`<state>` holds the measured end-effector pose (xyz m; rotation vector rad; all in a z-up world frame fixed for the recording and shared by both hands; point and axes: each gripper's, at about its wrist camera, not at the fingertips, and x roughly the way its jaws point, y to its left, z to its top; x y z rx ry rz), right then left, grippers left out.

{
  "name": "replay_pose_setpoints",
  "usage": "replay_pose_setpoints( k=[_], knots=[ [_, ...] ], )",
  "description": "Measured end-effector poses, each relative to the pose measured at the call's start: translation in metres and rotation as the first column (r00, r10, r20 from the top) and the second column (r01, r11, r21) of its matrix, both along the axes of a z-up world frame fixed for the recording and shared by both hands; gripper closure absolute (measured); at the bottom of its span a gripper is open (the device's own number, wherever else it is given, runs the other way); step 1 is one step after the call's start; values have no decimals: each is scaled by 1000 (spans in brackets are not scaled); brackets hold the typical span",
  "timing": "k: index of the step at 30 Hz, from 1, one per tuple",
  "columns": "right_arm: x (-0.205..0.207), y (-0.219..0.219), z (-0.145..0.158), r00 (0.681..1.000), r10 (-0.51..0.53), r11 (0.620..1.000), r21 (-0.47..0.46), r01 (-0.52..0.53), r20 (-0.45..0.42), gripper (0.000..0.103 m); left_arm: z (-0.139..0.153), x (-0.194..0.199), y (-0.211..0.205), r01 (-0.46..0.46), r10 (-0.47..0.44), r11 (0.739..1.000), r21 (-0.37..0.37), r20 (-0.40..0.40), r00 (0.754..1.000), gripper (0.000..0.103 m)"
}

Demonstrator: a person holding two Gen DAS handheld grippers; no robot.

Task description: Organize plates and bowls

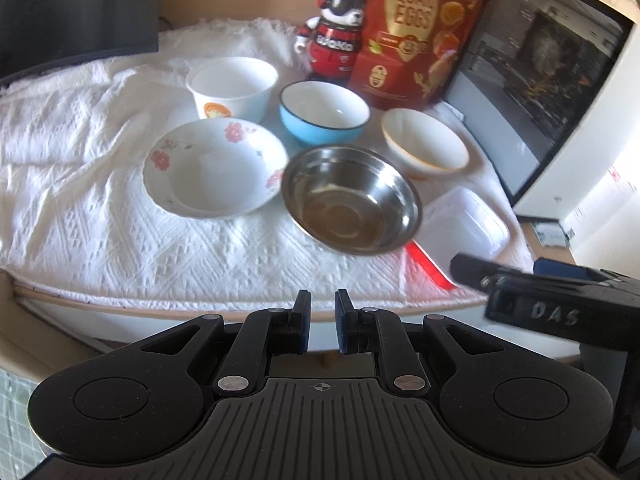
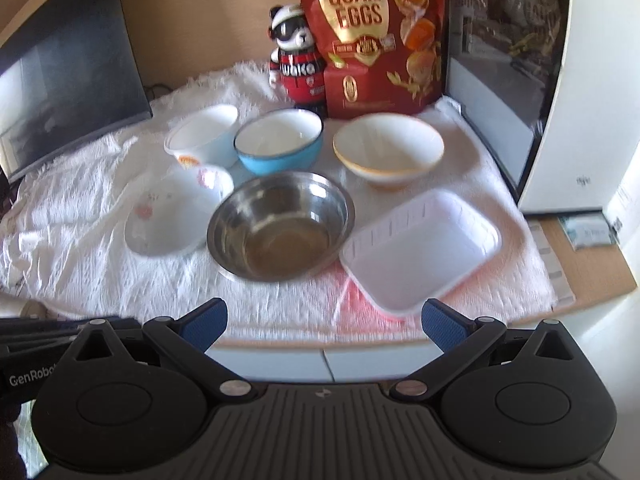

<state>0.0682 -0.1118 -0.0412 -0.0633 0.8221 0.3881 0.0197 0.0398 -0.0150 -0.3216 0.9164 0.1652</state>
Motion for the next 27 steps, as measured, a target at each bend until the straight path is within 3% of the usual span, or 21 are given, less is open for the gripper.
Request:
replay_pose_setpoints(
  k=[3, 9, 13, 17, 21, 27],
  knots=[
    [15, 9, -2, 999, 20, 999, 45, -22, 29, 0, -8, 8, 22, -14, 14, 999, -32, -3, 1000, 88],
    [54, 49, -7, 998, 57, 990, 131, -59, 20, 0, -30, 35, 86, 41, -29, 981, -192, 64, 998, 88],
    [82, 84, -10, 999, 39, 991, 124, -39, 8, 0, -40, 59, 115, 86, -82, 985, -149, 34, 996, 88],
    [106, 108, -24, 995, 23, 994, 112, -12, -95, 0, -53, 79, 136, 133, -137, 985, -107, -22, 990, 88],
    [112, 109, -29, 986, -38, 983, 172, 66, -165, 0, -63, 94, 151, 158, -167, 976, -148, -53, 985, 88],
    [128, 88, -21, 990, -114, 993, 33, 117, -87, 0, -68, 112, 153, 157, -165, 951, -266, -10, 986, 88]
  ],
)
